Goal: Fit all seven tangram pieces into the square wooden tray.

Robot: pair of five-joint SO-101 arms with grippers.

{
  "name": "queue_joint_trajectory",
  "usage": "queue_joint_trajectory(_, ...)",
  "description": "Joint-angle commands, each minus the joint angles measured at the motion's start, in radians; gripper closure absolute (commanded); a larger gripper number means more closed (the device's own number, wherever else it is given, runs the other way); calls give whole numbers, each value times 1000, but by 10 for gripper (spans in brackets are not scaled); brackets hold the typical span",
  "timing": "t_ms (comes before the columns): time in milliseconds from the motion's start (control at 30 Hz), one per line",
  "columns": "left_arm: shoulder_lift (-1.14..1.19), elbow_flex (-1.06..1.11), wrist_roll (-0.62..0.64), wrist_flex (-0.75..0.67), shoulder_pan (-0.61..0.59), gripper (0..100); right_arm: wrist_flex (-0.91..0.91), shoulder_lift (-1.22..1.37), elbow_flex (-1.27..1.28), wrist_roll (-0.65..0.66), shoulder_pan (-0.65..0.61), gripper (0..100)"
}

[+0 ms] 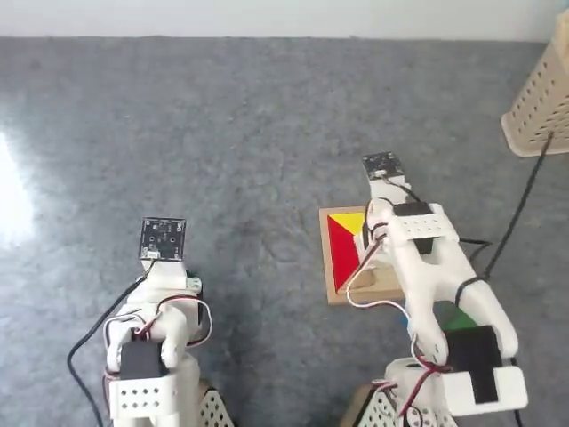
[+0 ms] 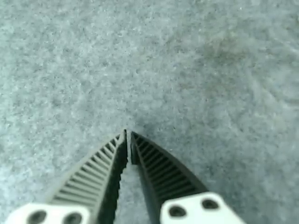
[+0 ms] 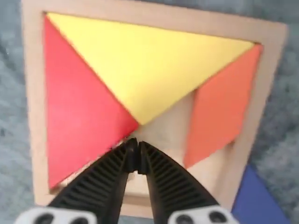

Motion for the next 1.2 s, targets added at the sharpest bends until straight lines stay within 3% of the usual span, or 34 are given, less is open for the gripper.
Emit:
queue_joint_trajectory(0,-17,-12,6,5,-2,988,-19,-16,-63,-14,-10,987)
queue_joint_trajectory(233,-17,-12,6,5,-2,988,-21,-249,-6,-61,58,987)
queue_joint_trajectory(367,-17,-12,6,5,-2,988,-76,-335,95,-18,-38,987)
queue_joint_trajectory(467,-17,-12,6,5,-2,988,-85,-305,114,5,-88,983)
queue_joint_trajectory(733,-17,-12,6,5,-2,988,-81,-101,89,40,-79,982)
queue_joint_trajectory(1033,-17,-12,6,5,-2,988,-51,-77,64,-8,96,986)
queue_joint_trajectory(1167,-17,-12,6,5,-2,988,-18,-79,52,-18,113,986)
